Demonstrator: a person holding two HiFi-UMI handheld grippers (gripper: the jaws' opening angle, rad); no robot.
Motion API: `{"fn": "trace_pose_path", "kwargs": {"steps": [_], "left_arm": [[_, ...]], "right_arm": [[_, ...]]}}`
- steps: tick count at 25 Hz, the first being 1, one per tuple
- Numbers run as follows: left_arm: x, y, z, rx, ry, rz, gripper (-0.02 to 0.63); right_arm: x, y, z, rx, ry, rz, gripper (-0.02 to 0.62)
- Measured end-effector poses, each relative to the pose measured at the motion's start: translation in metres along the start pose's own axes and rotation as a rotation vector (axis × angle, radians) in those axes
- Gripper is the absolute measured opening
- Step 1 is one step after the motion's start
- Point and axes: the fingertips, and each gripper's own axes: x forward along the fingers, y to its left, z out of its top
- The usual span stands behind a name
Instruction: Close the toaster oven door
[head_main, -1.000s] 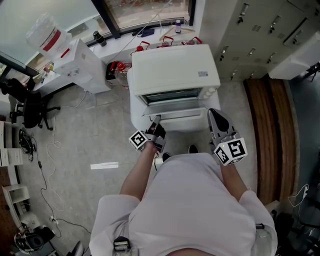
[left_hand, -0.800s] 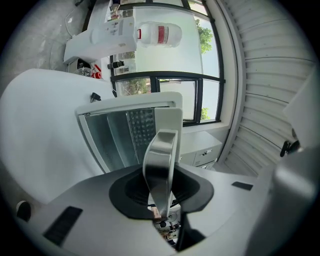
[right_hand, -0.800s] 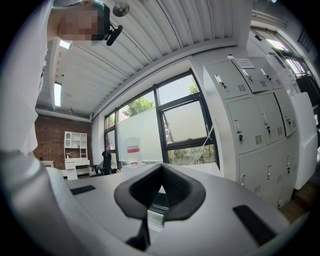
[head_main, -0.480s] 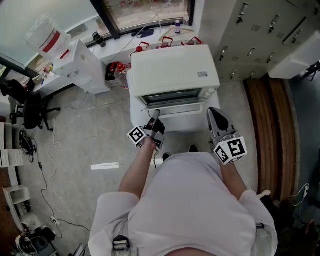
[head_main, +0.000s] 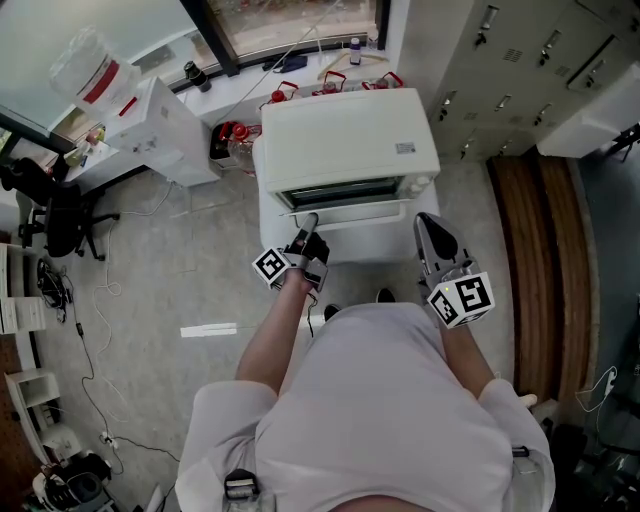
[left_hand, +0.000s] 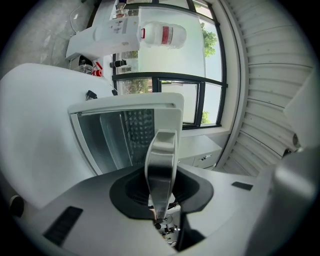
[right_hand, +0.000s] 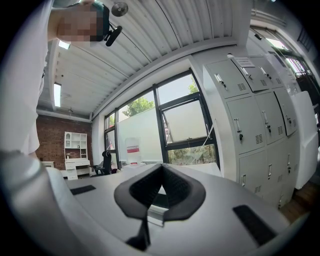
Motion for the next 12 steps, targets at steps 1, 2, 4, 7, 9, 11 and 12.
{"fn": "trace_pose_path", "kwargs": {"steps": [1, 2, 4, 7, 9, 11, 12], "left_arm": [[0.001, 0.000, 0.001, -0.002, -0.001, -0.003, 0.095], [0.003, -0.001, 0.001, -0.008, -0.002, -0.006, 0.094], [0.006, -0.003, 0.003, -0.029, -0.005, -0.008, 0.094], [0.010, -0.003, 0.007, -0.054, -0.002, 0.014, 0.094], [0.012, -0.003, 0.010, -0.067, 0.000, 0.028, 0.094], [0.016, -0.004, 0.013, -0.083, 0.001, 0.036, 0.094], [0.017, -0.004, 0.014, -0.093, 0.000, 0.040, 0.094]], "right_arm": [[0.000, -0.001, -0.001, 0.000, 0.000, 0.001, 0.008], [0.000, -0.001, -0.001, -0.001, 0.000, 0.001, 0.008], [0.001, -0.002, -0.001, 0.001, 0.001, -0.001, 0.008], [0.002, -0.003, 0.001, 0.008, 0.004, -0.011, 0.008], [0.003, -0.002, 0.002, 0.008, 0.002, -0.007, 0.008], [0.004, -0.001, 0.002, 0.007, -0.002, -0.001, 0.008], [0.005, -0.001, 0.003, 0.007, -0.003, 0.000, 0.008]]}}
